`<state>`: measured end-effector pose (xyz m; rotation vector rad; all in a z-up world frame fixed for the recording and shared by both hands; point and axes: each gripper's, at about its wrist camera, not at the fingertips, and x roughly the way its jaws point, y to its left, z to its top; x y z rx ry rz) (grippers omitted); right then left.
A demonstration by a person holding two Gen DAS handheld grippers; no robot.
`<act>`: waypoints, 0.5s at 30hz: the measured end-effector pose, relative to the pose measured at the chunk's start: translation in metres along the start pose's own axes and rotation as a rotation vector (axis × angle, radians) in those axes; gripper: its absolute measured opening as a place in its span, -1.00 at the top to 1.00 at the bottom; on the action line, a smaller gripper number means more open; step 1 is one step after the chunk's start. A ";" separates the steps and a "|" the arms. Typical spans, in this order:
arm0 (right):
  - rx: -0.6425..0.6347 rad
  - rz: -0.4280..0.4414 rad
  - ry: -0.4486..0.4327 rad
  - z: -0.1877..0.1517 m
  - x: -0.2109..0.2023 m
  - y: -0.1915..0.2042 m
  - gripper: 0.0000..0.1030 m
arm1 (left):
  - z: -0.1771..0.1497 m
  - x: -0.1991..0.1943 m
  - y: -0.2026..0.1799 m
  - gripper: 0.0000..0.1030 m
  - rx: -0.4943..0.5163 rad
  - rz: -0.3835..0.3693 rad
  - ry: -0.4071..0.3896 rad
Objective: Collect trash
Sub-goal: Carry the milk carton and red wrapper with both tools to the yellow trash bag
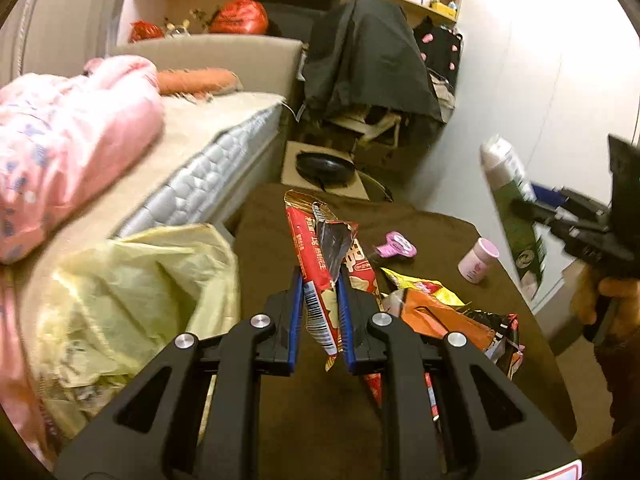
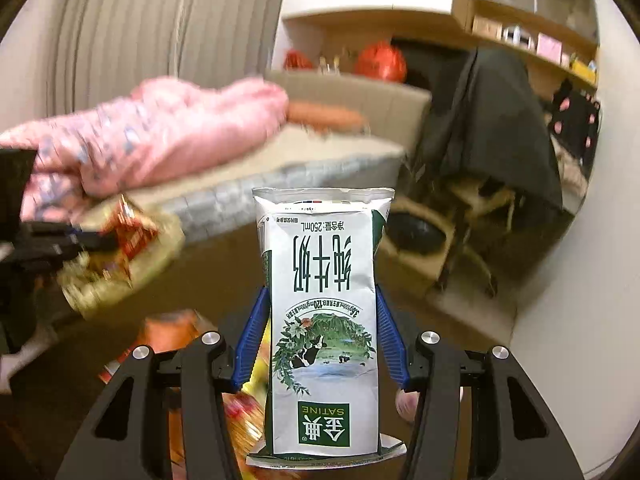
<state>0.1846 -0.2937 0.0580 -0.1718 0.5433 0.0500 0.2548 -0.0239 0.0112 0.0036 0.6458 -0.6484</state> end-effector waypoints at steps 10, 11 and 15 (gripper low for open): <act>-0.011 0.157 -0.104 0.046 0.004 0.084 0.05 | -0.007 -0.054 0.058 0.70 -0.052 0.120 -0.052; -0.011 0.179 -0.106 0.050 0.008 0.094 0.05 | -0.010 -0.057 0.066 0.70 -0.061 0.131 -0.050; -0.031 0.254 -0.116 0.062 0.028 0.133 0.05 | -0.023 -0.059 0.108 0.70 -0.125 0.156 -0.018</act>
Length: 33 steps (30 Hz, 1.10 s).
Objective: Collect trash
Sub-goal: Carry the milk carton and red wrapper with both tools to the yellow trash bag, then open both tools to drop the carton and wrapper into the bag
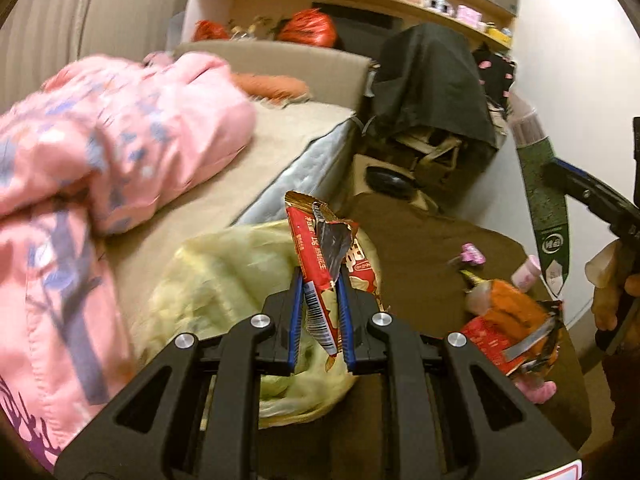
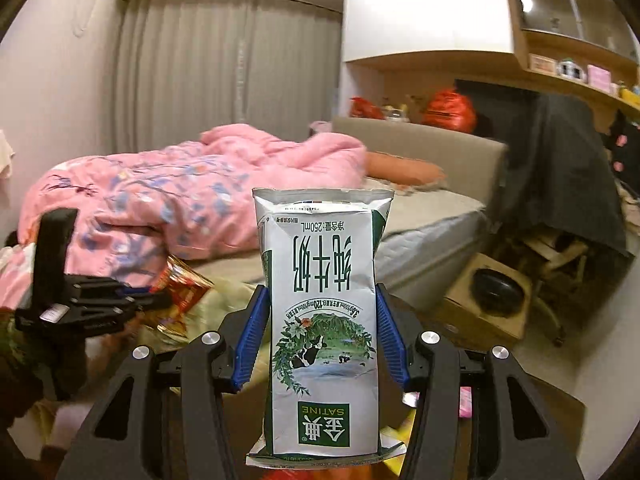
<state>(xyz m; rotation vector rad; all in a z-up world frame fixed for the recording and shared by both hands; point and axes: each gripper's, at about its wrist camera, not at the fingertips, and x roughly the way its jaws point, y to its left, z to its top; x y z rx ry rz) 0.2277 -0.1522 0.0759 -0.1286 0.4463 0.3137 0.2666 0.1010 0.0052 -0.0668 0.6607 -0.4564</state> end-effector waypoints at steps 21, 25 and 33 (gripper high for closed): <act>0.098 0.309 0.356 -0.055 0.222 0.068 0.05 | -0.052 0.090 0.074 0.70 -0.119 0.013 0.217; 0.100 0.275 0.406 -0.066 0.239 0.060 0.08 | -0.054 0.108 0.073 0.70 -0.122 0.017 0.254; 0.082 0.258 0.452 -0.073 0.258 0.064 0.08 | -0.052 0.115 0.078 0.70 -0.141 0.015 0.256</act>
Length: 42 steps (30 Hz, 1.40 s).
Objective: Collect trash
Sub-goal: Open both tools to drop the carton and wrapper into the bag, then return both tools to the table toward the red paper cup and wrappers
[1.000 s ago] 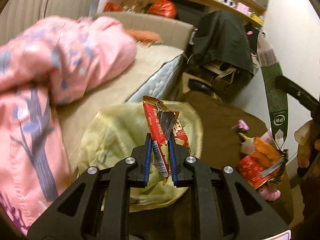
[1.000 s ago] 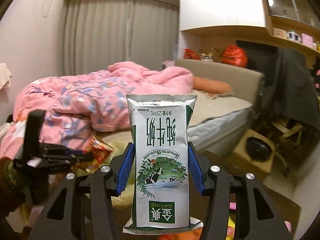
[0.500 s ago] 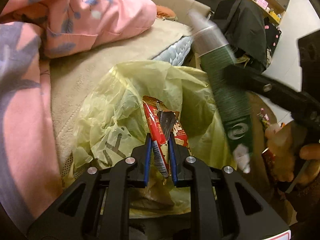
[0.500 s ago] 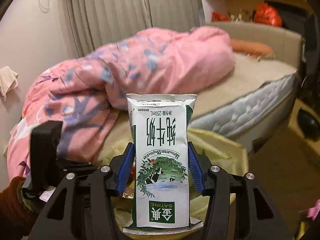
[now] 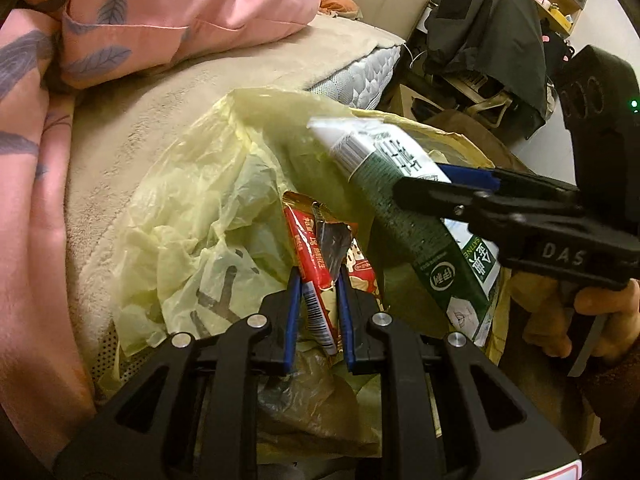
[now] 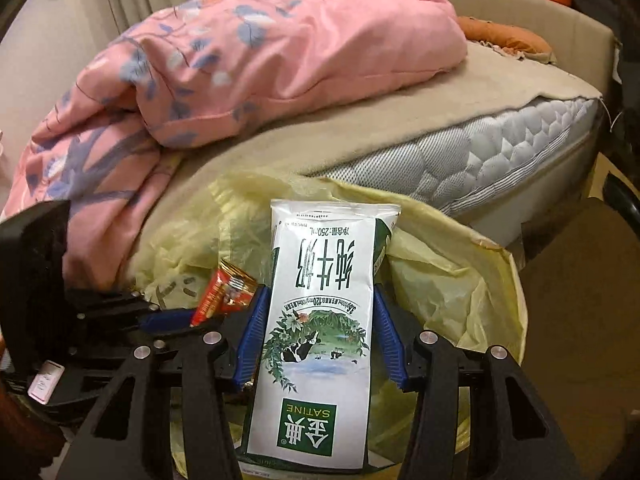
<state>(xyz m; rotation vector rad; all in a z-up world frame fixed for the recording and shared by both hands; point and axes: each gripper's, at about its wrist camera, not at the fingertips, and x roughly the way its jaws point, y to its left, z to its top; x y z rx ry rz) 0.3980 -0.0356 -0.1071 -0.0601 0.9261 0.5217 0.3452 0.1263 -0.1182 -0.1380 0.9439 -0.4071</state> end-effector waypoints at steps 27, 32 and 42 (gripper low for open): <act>-0.001 -0.064 -0.209 -0.012 -0.110 0.014 -0.29 | -0.011 -0.105 -0.022 -0.06 -0.066 0.114 -0.258; -0.018 -0.117 -0.240 -0.039 -0.168 0.010 -0.29 | -0.022 -0.117 -0.069 -0.08 -0.015 0.101 -0.286; 0.055 -0.356 -0.281 -0.128 -0.273 -0.046 -0.29 | -0.054 -0.102 -0.175 -0.08 0.144 0.004 -0.222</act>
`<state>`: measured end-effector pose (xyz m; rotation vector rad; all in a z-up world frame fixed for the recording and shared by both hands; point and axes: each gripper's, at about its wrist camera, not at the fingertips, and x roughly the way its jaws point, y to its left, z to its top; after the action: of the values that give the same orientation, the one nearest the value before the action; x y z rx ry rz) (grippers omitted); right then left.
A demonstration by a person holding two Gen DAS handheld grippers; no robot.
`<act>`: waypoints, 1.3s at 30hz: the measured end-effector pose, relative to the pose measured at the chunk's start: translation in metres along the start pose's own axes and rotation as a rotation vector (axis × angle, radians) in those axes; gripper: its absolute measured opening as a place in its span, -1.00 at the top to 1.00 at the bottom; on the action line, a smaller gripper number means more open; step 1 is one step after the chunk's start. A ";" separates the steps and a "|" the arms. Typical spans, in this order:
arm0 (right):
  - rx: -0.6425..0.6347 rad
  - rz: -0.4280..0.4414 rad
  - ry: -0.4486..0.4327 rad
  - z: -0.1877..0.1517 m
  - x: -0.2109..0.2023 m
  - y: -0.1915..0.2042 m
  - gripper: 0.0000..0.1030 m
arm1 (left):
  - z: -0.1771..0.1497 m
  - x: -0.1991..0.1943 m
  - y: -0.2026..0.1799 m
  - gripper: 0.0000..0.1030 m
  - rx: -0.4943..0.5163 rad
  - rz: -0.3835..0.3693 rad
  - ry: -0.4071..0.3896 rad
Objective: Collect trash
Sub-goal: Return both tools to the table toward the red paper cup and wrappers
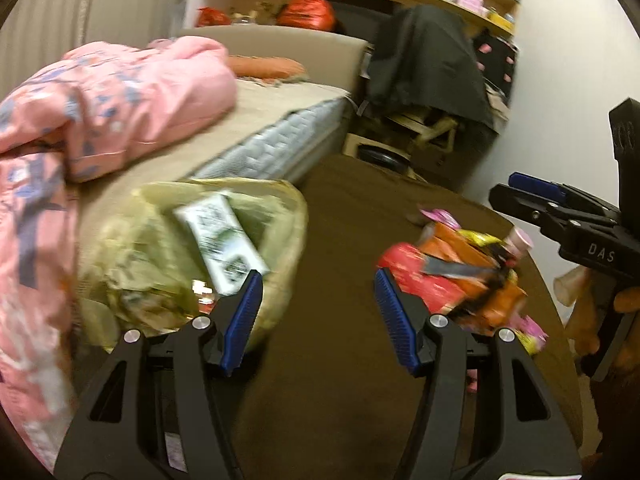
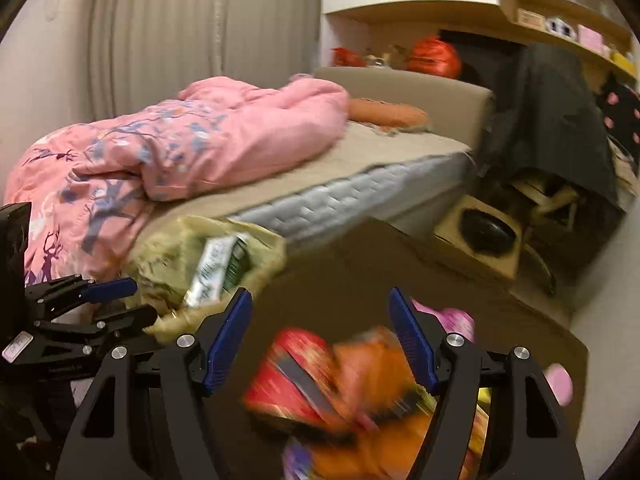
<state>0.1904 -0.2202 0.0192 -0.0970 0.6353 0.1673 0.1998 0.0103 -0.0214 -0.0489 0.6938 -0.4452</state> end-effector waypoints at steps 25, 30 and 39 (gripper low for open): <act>0.185 -0.154 0.148 -0.142 -0.028 -0.099 -0.29 | -0.014 0.049 -0.095 -0.08 0.153 -0.064 0.126; 0.196 -0.127 0.120 -0.152 -0.034 -0.096 -0.29 | -0.011 0.056 -0.094 -0.08 0.130 -0.095 0.134; 0.263 -0.126 0.171 -0.163 -0.032 -0.105 -0.29 | 0.000 0.064 -0.067 -0.08 0.017 -0.211 0.128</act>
<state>0.0900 -0.3504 -0.0878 0.1033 0.8134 -0.0477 0.2179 -0.0773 -0.0479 -0.0782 0.8142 -0.6609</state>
